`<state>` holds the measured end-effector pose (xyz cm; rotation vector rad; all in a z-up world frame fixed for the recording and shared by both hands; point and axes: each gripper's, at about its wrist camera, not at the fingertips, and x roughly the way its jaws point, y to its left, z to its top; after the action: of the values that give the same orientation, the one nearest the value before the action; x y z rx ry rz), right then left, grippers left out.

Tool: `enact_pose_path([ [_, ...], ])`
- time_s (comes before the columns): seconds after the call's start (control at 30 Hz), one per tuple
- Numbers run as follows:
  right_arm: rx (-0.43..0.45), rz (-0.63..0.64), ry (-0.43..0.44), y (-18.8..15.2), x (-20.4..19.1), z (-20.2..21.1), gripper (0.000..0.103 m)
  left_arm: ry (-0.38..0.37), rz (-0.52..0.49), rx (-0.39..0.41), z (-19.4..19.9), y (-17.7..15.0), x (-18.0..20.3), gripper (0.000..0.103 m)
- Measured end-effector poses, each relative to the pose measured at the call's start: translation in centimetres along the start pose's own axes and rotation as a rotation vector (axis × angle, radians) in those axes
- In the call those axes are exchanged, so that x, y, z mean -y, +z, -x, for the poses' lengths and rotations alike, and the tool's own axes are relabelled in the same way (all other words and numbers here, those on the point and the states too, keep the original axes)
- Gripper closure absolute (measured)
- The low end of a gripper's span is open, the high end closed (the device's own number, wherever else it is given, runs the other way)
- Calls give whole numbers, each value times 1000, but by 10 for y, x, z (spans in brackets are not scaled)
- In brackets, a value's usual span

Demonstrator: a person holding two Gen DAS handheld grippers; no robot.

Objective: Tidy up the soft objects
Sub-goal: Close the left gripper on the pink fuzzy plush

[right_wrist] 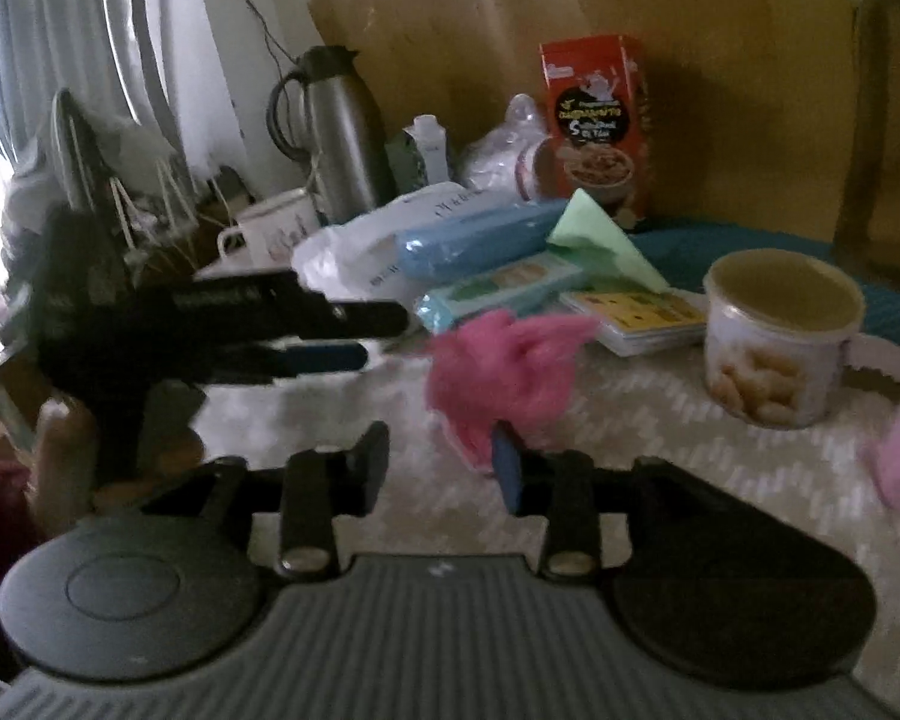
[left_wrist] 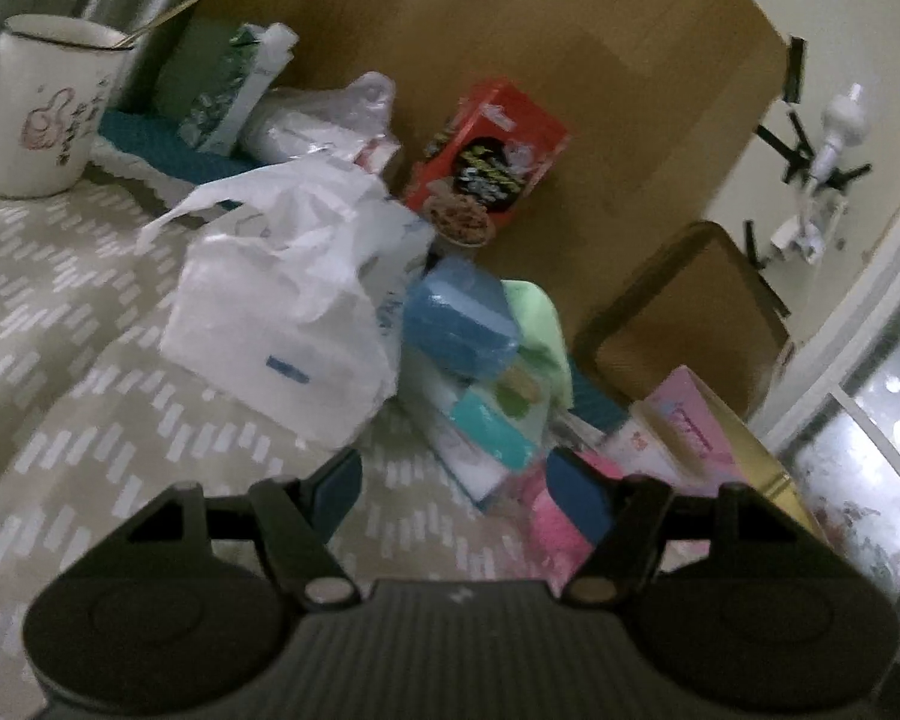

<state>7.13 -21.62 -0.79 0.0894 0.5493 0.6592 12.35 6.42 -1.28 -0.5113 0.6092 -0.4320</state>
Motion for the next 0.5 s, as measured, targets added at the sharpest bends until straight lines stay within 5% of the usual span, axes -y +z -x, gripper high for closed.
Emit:
enact_pose_path([
  [0.23, -11, 80, -186, -4, 3, -14, 45, -16, -85, 3, 2, -4, 14, 33],
  [0.4, -16, 95, -218, 2, 5, -33, 41, -7, -152, -1, 1, -8, 26, 33],
  [0.5, -22, 110, -240, -1, 4, -39, 59, -19, -201, -7, 1, -11, 32, 33],
])
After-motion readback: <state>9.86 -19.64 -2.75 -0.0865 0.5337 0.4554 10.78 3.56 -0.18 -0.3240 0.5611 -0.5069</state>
